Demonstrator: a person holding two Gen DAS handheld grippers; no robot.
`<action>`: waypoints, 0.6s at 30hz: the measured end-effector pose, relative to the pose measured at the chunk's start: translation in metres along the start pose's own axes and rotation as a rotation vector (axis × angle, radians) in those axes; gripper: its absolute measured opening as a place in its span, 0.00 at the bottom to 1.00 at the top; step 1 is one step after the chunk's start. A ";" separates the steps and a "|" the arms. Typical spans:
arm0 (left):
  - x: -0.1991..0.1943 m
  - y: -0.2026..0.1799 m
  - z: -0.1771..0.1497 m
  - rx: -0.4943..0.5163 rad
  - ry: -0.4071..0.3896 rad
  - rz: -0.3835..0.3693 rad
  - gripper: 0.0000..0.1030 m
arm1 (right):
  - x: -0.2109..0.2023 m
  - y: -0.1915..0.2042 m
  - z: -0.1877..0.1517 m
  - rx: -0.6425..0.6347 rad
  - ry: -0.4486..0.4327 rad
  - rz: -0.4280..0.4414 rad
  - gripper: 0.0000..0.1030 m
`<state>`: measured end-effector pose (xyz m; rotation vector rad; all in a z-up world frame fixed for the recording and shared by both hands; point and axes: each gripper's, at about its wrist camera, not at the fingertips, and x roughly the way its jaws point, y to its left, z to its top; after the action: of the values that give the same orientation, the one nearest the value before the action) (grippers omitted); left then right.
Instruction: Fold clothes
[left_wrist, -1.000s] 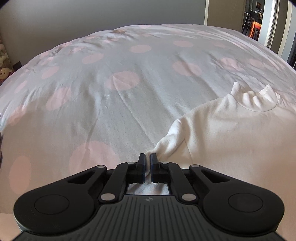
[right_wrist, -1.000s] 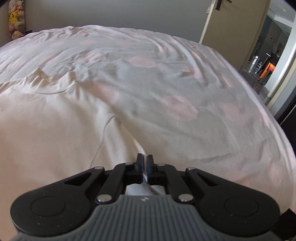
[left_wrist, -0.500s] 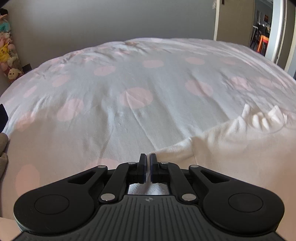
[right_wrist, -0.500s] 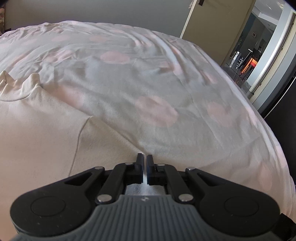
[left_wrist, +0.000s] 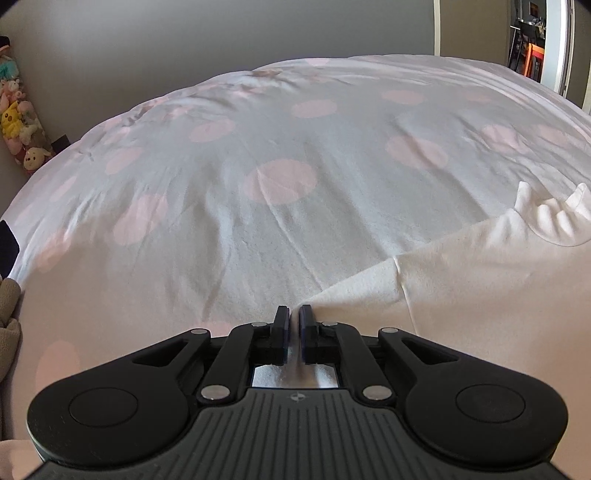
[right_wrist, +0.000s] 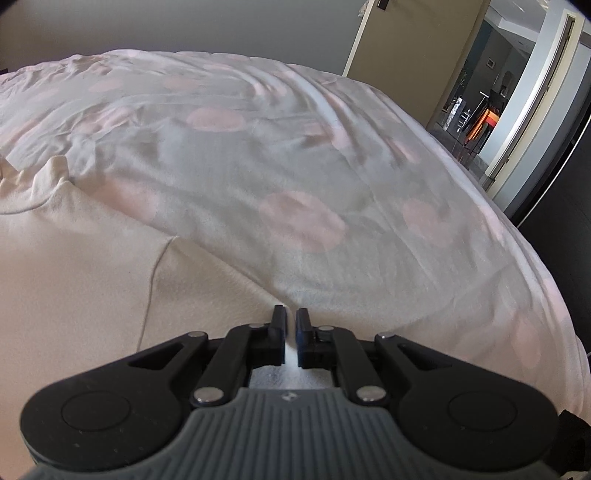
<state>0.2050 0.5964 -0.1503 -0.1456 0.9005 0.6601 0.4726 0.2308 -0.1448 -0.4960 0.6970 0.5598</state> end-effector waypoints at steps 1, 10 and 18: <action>-0.004 0.001 0.001 0.003 -0.005 -0.007 0.09 | -0.005 -0.003 0.000 0.014 -0.006 0.004 0.14; -0.072 0.030 -0.016 -0.061 -0.019 -0.040 0.14 | -0.070 -0.019 -0.018 0.108 -0.047 0.084 0.18; -0.148 0.080 -0.060 -0.100 0.005 0.013 0.20 | -0.163 0.016 -0.088 0.109 -0.041 0.197 0.37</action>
<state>0.0518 0.5672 -0.0626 -0.2309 0.8740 0.7175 0.3198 0.1402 -0.0916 -0.3153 0.7372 0.7111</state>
